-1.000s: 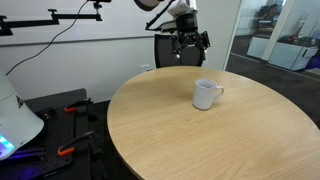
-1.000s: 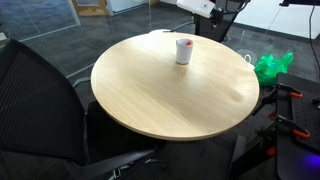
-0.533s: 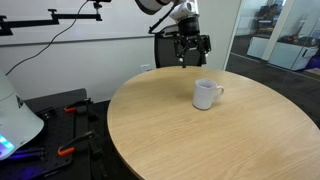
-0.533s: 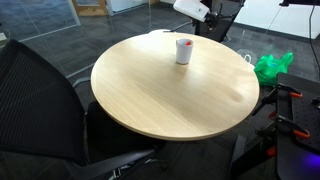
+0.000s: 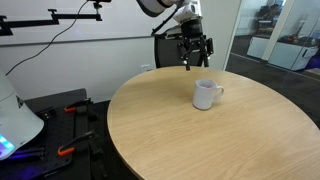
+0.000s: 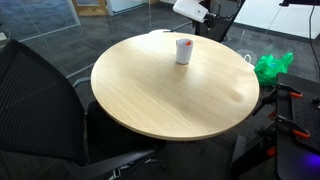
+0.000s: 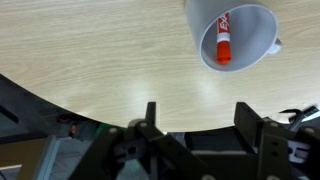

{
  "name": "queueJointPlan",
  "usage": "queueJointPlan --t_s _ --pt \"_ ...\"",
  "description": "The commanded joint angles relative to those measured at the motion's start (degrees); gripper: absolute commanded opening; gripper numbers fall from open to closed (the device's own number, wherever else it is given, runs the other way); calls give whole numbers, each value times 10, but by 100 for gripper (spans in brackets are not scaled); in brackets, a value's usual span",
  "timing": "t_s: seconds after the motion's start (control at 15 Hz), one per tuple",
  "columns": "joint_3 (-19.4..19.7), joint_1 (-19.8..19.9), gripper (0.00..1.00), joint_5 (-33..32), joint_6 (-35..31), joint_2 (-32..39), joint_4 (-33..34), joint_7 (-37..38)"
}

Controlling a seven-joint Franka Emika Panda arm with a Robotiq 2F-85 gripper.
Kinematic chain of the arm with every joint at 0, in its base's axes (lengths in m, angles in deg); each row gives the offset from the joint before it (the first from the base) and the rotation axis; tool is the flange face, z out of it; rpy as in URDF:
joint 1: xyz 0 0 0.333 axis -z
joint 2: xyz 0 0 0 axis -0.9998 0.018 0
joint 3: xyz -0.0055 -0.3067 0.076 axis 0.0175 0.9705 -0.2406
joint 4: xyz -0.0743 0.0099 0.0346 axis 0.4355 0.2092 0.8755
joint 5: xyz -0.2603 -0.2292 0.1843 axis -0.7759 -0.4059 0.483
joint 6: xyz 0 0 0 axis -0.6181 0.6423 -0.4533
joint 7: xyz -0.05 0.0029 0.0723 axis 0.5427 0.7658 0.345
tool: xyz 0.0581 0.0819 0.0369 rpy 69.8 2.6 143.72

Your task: Remove the red marker from the white mug

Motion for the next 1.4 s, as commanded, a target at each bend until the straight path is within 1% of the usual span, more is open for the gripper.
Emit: queueJointPlan --t_s 0.0,0.2,0.27,0.33,0.4,0.47,0.87,1.33 --pt "11 -4 75 -3 5 26 31 -9" --pt "15 -6 66 -1 7 45 45 -9" --pt "16 -7 65 -2 8 52 50 -8" --pt "18 -9 60 -2 10 58 55 -7" --pt "19 -10 63 -2 11 64 59 -7" --pt "20 -10 61 -2 11 69 64 -7" --pt "26 -18 62 1 13 101 94 -2" --pt "30 -24 59 6 11 140 132 -1"
